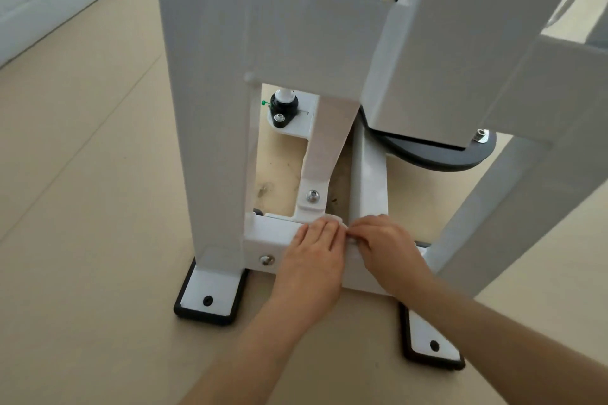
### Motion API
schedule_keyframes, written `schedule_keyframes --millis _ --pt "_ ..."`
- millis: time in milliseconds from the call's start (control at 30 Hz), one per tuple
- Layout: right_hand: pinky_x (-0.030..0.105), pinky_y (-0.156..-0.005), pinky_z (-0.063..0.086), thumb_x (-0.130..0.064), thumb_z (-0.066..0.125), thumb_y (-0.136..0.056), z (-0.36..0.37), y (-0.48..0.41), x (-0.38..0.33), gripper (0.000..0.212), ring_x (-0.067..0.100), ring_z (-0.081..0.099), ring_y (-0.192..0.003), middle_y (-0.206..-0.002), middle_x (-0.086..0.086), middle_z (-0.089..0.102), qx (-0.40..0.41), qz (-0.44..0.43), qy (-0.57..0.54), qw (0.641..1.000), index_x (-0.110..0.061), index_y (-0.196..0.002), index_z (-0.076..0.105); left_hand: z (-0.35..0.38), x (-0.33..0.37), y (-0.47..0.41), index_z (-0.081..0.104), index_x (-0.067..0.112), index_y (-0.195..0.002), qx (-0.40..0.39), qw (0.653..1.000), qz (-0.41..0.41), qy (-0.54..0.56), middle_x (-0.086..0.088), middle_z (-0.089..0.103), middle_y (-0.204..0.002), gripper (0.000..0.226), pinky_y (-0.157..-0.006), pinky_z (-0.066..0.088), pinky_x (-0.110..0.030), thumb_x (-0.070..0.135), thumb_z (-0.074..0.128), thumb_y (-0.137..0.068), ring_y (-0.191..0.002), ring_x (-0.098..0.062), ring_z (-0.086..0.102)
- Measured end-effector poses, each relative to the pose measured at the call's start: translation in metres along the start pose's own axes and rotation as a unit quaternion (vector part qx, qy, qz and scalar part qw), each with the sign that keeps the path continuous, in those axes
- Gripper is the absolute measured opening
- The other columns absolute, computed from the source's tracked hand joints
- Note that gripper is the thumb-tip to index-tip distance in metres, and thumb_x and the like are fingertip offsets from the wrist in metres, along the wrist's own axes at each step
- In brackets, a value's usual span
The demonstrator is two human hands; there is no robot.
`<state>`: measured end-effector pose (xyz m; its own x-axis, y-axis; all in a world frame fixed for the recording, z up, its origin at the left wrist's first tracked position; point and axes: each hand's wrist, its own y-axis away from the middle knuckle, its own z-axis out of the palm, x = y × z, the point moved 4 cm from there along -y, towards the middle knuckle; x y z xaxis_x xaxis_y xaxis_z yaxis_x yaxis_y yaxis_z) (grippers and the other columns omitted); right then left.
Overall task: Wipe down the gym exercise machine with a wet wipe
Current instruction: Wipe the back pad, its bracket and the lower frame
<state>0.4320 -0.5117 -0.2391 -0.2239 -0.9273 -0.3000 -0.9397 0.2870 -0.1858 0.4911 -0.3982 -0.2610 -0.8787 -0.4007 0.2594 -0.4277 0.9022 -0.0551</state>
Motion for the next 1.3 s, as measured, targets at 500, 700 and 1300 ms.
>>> schedule_keyframes --millis 500,700,1300 --pt "0.043 -0.123 0.009 -0.047 -0.011 -0.085 0.014 0.043 0.023 0.081 0.032 -0.004 -0.15 -0.161 0.017 -0.006 -0.216 0.091 0.061 0.97 -0.004 -0.153 -0.004 0.012 0.032 -0.029 0.011 0.021 -0.155 -0.075 0.995 0.008 0.062 0.007 0.011 -0.162 0.084 -0.121 0.004 -0.032 0.044 -0.008 -0.076 -0.148 -0.007 0.006" --pt "0.048 -0.122 0.009 -0.058 0.009 -0.098 0.019 -0.013 0.037 0.081 0.041 -0.006 -0.148 -0.16 0.024 -0.004 -0.215 0.141 0.083 0.963 0.0 -0.154 -0.001 0.002 0.014 -0.034 0.063 0.007 -0.121 0.095 0.988 -0.063 0.109 -0.012 0.064 -0.121 0.048 -0.101 0.044 -0.039 0.018 0.042 -0.079 -0.115 -0.029 0.057" --pt "0.051 -0.11 0.034 -0.012 0.046 -0.097 0.01 0.001 0.004 0.045 0.05 0.044 -0.13 -0.135 0.037 0.048 -0.139 0.082 0.098 0.982 0.016 -0.132 0.045 -0.003 0.009 -0.028 0.065 0.01 -0.102 0.156 0.964 -0.104 0.187 -0.005 0.066 -0.107 0.029 -0.085 0.041 -0.026 0.014 0.047 -0.081 -0.098 -0.023 0.057"
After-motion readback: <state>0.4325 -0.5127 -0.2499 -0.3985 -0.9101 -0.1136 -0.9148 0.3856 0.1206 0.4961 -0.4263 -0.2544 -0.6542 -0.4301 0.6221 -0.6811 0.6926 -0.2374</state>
